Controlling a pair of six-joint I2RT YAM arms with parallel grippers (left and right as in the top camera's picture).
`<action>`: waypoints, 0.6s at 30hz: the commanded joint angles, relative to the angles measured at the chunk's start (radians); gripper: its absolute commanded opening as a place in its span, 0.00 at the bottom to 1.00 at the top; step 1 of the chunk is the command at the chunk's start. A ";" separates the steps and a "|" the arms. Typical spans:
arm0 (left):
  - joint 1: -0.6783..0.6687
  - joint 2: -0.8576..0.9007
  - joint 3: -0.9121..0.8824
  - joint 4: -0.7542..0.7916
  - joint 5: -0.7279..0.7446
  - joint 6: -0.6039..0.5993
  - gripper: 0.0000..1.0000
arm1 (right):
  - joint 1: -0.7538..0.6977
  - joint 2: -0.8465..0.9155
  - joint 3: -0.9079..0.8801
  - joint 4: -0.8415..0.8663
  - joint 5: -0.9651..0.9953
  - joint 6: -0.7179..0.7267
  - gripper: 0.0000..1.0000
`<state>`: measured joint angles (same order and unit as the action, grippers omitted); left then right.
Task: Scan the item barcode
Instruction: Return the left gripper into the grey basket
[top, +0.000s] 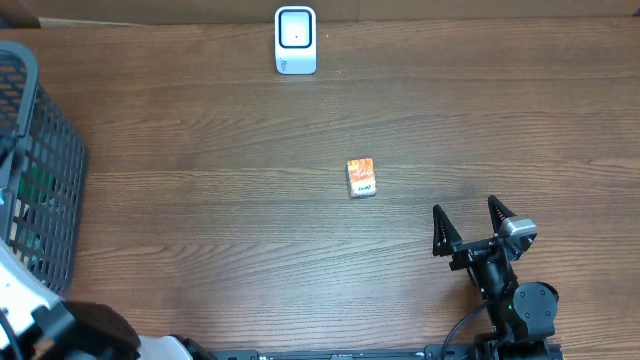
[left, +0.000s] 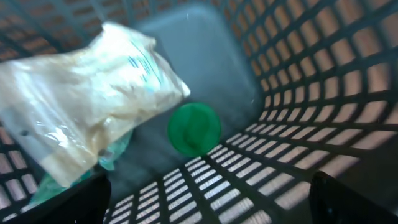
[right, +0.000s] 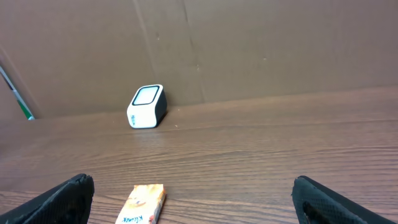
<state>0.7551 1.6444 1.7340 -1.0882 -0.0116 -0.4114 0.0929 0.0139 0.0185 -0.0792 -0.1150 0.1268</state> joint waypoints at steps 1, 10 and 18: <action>0.006 0.060 -0.005 -0.002 0.086 0.024 0.90 | 0.002 -0.009 -0.010 0.004 0.010 -0.003 1.00; 0.019 0.134 -0.005 0.012 0.086 0.043 0.93 | 0.002 -0.009 -0.010 0.004 0.010 -0.003 1.00; 0.025 0.151 -0.005 0.047 0.085 0.076 0.96 | 0.002 -0.009 -0.010 0.004 0.010 -0.003 1.00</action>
<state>0.7853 1.7763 1.7344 -1.0443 0.0509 -0.3878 0.0929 0.0139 0.0185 -0.0788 -0.1150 0.1268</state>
